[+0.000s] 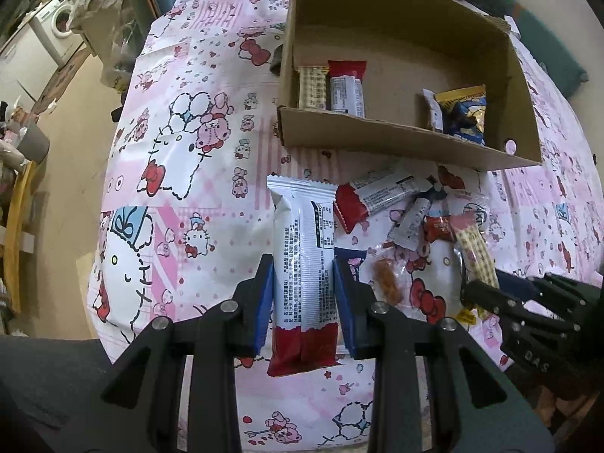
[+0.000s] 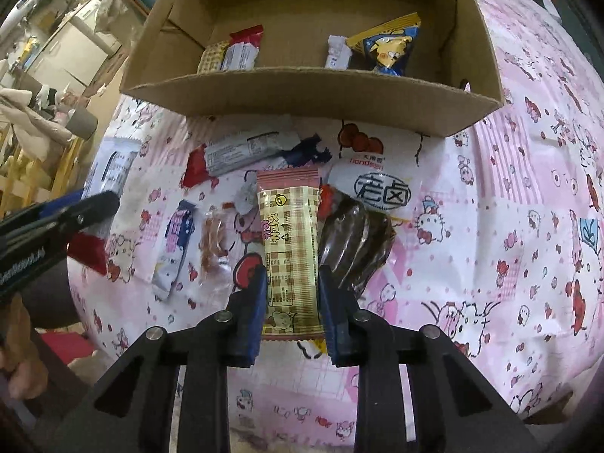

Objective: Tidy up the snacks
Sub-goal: 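Grasp a white-and-red bar with the left tool while the right tool grasps a yellow checkered wafer bar, then carry both bars into the cardboard box and open both tools to release them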

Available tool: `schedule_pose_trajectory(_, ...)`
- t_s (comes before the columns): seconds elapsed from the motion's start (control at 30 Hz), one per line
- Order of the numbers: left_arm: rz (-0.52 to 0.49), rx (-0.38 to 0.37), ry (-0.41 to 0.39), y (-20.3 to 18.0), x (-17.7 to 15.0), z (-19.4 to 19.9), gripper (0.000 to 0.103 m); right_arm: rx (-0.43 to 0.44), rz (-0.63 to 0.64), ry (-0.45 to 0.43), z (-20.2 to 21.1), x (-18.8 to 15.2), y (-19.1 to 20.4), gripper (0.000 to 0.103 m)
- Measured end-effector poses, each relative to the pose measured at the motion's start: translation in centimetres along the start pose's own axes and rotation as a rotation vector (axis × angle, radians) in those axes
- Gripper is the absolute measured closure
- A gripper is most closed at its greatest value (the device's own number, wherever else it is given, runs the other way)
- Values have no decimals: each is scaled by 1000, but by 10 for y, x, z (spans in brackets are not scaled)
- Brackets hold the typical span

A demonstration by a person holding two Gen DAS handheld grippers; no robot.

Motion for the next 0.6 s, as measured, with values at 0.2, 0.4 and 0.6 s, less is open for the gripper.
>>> schedule_pose_trajectory(0.2,0,27,-46,3,2,10,76,141,-23,-86,32,-5,-1,76)
schedule_pose_trajectory(0.4,30,-6,-183,4,9,48,76,266,-3,-338,85,1,2,76)
schedule_pose_trajectory(0.6,-1,-25,-305,-3,24,79,76,327,-46,-507,117,10,-9,76)
Point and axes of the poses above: each gripper's, at about its wrist camera, not at the fingertips, and z roughly against the way its jaws point, y to its left, x to its top, the point moved 1 cm from there along -z, roughly the way its jaws point, and after that the axes turned 4 degrees about -x, right-handed, at the moved point
